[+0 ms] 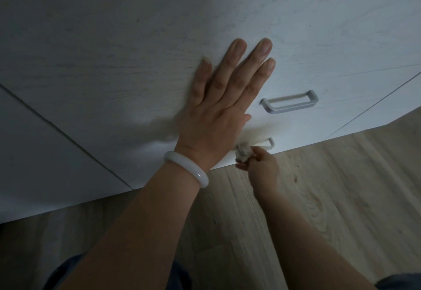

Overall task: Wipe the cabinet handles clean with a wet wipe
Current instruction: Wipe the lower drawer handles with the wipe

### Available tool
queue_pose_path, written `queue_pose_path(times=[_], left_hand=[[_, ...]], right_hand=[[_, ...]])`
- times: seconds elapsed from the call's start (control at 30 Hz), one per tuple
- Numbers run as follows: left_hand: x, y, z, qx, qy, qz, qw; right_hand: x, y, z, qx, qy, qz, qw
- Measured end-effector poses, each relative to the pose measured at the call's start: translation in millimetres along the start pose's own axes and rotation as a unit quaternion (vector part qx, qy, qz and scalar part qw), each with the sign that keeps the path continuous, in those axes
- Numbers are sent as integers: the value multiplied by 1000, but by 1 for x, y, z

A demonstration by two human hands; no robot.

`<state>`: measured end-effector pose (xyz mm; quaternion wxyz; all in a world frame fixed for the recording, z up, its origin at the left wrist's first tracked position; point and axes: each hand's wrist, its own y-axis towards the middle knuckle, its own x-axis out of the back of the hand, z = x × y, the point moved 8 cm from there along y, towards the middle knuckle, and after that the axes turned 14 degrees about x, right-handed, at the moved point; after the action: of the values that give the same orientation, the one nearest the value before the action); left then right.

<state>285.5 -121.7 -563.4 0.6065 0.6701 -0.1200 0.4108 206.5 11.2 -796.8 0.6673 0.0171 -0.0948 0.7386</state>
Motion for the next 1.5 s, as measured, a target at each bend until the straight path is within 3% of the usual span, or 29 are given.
queue_pose_path(times=[0.07, 0.17, 0.23, 0.4, 0.7, 0.97, 1.1, 1.23, 1.37, 1.5], left_hand=[[0, -1, 0, -1, 3, -2, 1000], [1, 0, 0, -5, -5, 4, 1000], [1, 0, -1, -9, -8, 12, 1000], [0, -1, 0, -6, 0, 7, 1000], [0, 1, -1, -3, 1, -1, 1000], [5, 2, 1, 0, -14, -20, 1000], [3, 0, 0, -1, -4, -12, 1000], [4, 0, 0, -1, -6, -9, 1000], [4, 0, -1, 1, -10, -14, 1000], [5, -1, 0, -4, -6, -13, 1000]], right_hand=[[-2, -1, 0, 6, 6, 10, 1000], [36, 20, 10, 21, 79, -107, 991], [50, 31, 18, 31, 82, -136, 987], [38, 19, 14, -21, 16, -111, 993], [19, 12, 19, 18, -132, -62, 989], [-4, -1, 11, -34, 117, -4, 993], [12, 1, 8, -53, 164, 3, 985], [13, 3, 11, -50, 138, -22, 989], [-23, -17, 15, -32, 64, 62, 996], [11, 0, 17, -27, 53, -27, 998]])
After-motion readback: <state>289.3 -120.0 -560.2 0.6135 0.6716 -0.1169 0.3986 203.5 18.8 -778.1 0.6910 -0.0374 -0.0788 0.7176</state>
